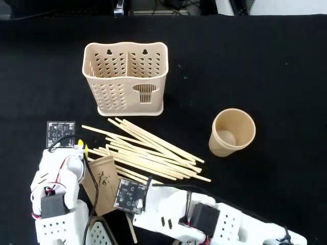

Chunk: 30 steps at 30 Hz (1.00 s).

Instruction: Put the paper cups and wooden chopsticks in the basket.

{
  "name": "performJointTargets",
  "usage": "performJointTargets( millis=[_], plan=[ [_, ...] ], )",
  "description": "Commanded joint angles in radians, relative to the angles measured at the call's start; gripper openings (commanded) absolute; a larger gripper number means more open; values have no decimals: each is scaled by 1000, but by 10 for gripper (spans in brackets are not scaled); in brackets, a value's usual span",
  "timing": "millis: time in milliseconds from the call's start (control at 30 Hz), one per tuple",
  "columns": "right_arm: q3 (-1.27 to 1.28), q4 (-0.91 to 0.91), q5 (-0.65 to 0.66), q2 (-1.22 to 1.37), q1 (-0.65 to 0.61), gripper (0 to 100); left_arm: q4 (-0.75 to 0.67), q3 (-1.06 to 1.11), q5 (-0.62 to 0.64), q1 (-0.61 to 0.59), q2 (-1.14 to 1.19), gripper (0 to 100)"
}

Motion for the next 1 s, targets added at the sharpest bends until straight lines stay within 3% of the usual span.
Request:
performJointTargets(
  millis=[0,133,233,533,733,967],
  plan=[
    [-81,57,14,-5,-143,38,-46,12,-37,-58,-2,156],
    [-74,54,12,-4,-321,35,-75,38,-49,-68,-2,156],
    [-28,5,18,-2,-327,13,-68,38,-46,-65,-2,156],
    [153,-215,18,-4,-48,14,37,-18,-44,-12,-2,156],
    [163,-221,18,-5,-29,14,37,-21,-44,8,-2,156],
    [111,-222,20,-12,157,14,44,-13,-44,1,-2,156]
  ],
)
